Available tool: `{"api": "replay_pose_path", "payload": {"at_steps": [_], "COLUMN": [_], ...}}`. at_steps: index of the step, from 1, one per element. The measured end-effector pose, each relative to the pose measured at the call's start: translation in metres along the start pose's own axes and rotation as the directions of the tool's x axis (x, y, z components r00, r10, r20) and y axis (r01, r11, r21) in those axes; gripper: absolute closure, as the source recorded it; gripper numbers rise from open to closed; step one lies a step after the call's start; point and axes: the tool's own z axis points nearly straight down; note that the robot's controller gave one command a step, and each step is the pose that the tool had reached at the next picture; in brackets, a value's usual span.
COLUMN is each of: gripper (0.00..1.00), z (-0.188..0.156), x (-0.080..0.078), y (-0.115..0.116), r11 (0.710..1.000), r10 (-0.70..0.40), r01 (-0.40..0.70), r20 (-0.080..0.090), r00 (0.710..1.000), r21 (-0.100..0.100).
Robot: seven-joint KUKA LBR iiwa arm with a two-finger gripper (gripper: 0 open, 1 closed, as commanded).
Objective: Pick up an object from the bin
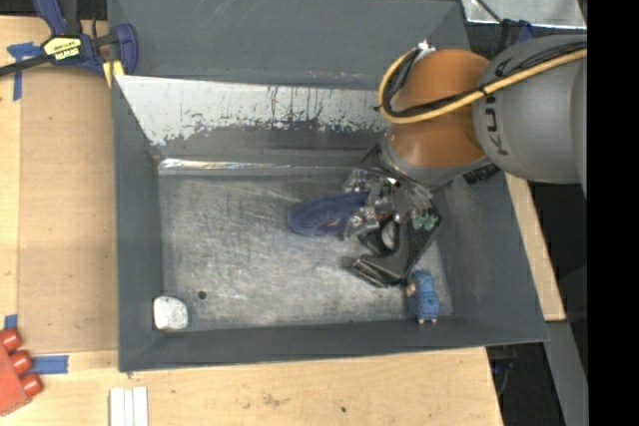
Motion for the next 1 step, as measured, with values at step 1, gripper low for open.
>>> {"api": "replay_pose_path", "payload": {"at_steps": [1], "gripper": [1.0], "z": [-0.2053], "x": [0.0025], "y": [-0.0125], "r11": [0.949], "r10": [-0.314], "r01": [0.314], "r20": [0.001], "r00": [0.949], "r21": [0.001]}}
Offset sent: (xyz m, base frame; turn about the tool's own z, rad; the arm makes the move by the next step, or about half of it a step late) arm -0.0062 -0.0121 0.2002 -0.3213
